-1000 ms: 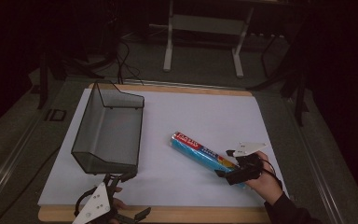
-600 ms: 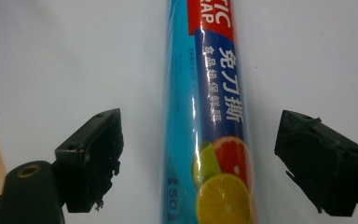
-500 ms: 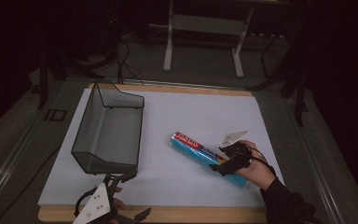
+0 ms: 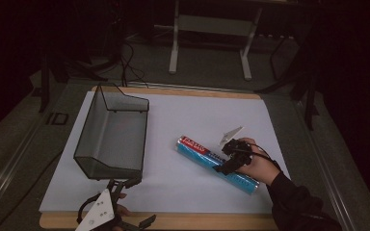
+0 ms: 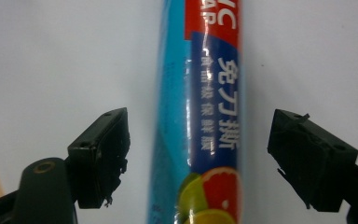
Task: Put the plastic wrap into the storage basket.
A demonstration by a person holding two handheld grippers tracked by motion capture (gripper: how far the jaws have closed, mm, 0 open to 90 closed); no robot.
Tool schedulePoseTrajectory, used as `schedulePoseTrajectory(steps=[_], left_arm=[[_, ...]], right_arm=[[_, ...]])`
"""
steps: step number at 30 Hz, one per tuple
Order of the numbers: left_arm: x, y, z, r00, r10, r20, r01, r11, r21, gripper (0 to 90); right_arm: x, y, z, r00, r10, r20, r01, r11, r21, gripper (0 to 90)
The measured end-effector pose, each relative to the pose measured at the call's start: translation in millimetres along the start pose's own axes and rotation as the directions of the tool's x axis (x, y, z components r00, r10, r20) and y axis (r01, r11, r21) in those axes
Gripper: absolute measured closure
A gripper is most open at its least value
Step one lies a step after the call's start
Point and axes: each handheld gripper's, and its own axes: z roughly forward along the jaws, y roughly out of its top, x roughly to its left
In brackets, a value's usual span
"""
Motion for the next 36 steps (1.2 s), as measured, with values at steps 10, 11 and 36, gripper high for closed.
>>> schedulePoseTrajectory(steps=[10,11,36], left_arm=[[0.0,0.3,-1.0,1.0000,0.000,-0.005,0.000,1.0000,-0.008,2.1],[-0.1,0.4,-1.1,1.0000,0.000,-0.006,0.000,1.0000,-0.008,2.1],[0.7,0.5,-2.5,1.0000,-0.006,0.001,0.006,0.9999,-0.014,2.0]], right_arm=[[-3.2,16.5,10.0,0.9993,-0.035,0.016,0.032,0.990,0.136,20.1],[-3.5,18.4,11.1,0.9993,-0.036,0.008,0.034,0.988,0.153,19.7],[-9.1,45.0,48.8,0.9981,0.061,0.003,-0.058,0.923,0.381,15.9]])
